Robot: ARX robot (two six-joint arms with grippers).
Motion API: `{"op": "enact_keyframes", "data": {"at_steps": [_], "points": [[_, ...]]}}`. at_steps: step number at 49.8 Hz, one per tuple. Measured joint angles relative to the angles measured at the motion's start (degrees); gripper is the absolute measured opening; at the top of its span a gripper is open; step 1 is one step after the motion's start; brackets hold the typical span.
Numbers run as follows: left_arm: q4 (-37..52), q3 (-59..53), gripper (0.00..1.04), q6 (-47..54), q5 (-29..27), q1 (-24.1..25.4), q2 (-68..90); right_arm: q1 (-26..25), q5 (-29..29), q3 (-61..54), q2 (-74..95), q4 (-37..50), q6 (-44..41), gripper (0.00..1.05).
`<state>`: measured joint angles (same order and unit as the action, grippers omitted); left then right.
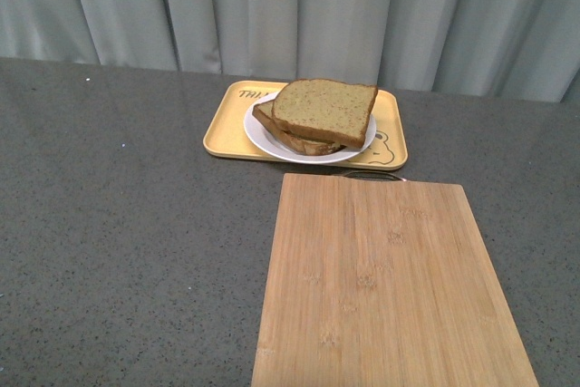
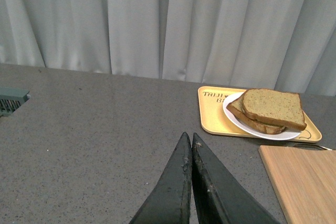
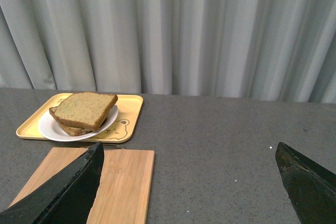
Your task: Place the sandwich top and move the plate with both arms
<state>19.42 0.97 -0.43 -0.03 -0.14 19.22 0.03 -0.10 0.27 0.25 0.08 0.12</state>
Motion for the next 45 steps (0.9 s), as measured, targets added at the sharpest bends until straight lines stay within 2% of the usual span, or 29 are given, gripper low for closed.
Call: {"op": "enact_keyframes", "data": {"at_steps": [27,32,45], "points": [[-9.18,0.0,0.04,0.0,0.0,0.0,-9.2,0.0,0.0,0.0,0.0,0.0,0.02,0.95],[-18.43,0.02,0.04,0.02,0.07,0.0,-16.59,0.0,0.0,0.0,0.0,0.0,0.0,0.95],[-19.28,0.02,0.05,-0.04,0.04,0.02,-18.88,0.0,-0.02,0.0,0.0,0.0,0.0,0.95]]}}
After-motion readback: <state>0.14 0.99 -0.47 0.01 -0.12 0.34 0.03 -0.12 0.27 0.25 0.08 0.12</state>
